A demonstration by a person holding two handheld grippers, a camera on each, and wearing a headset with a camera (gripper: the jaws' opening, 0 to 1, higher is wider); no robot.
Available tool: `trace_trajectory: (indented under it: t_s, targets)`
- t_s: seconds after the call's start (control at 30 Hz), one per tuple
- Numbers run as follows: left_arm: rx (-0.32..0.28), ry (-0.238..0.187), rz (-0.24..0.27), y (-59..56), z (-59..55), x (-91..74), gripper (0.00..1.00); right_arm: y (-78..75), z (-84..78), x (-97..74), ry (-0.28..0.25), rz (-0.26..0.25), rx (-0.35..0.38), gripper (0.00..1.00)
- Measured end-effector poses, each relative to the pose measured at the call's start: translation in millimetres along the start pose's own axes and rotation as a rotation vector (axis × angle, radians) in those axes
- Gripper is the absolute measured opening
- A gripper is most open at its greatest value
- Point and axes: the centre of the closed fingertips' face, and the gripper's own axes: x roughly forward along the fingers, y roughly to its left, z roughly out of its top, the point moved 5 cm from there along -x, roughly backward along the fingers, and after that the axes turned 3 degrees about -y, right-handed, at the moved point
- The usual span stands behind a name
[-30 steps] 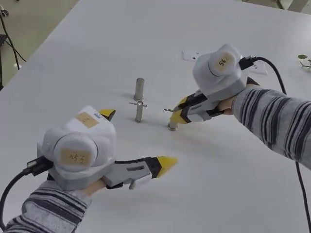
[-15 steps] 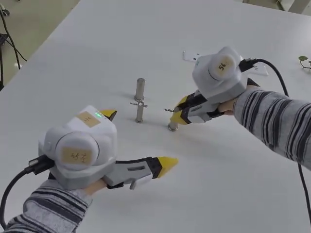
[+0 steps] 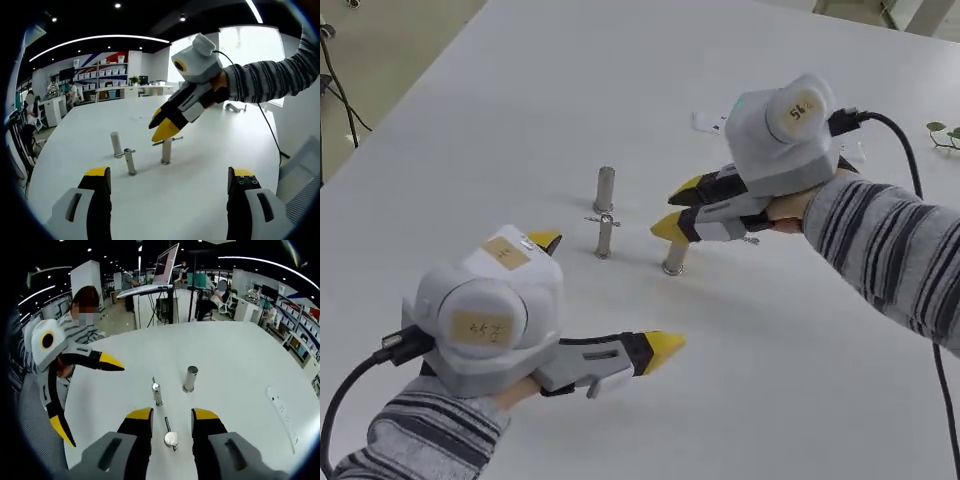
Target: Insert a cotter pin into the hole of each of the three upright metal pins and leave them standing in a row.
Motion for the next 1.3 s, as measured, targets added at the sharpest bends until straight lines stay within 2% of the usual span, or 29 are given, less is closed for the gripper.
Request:
trace_trajectory:
  t_s: [0.1,0.2,0.27,0.4,0.57,0.73,0.77,0.93,1.03,1.13,1.3]
  targets:
    - [-0.005,-0.001,0.000,-0.3,0.1,0.3,0.96,-6.5,9.1,11.1,-0.062,-0.034,0.026,0.30]
    - [-0.002,-0.004,-0.003,-0.7,0.6,0.4,0.96,-9.8,19.2,22.2,-0.129,-0.049,0.105,0.29]
    - [-0.005,-0.004,-0.001,-0.3,0.6,0.4,0.96,-10.6,25.2,28.1,-0.152,-0.061,0.140,0.29]
    - [-0.011,-0.010,0.008,2.4,1.6,-0.2,0.96,-15.1,29.4,46.2,-0.169,-0.095,0.114,0.29]
    - [-0.020,-0.010,0.019,5.2,1.3,-0.3,0.95,-17.4,27.7,68.2,-0.169,-0.095,0.145,0.28]
    - [-0.017,-0.008,0.020,5.1,1.2,0.8,0.95,-23.7,21.0,79.7,-0.149,-0.123,0.162,0.25]
    - [-0.017,-0.009,0.019,4.9,1.3,0.9,0.95,-33.0,20.4,84.1,-0.149,-0.126,0.173,0.24]
    - [-0.009,-0.005,0.013,2.6,1.3,3.0,0.94,-41.3,14.9,92.9,-0.138,-0.132,0.188,0.19]
    - [-0.010,0.000,0.017,3.2,0.6,3.5,0.94,-44.3,11.3,93.7,-0.133,-0.135,0.205,0.12]
    - [-0.009,0.000,0.020,3.7,1.0,3.4,0.94,-40.1,13.2,92.3,-0.140,-0.125,0.220,0.10]
    - [-0.008,0.002,0.025,4.0,1.1,3.9,0.94,-36.9,14.8,90.2,-0.135,-0.121,0.201,0.10]
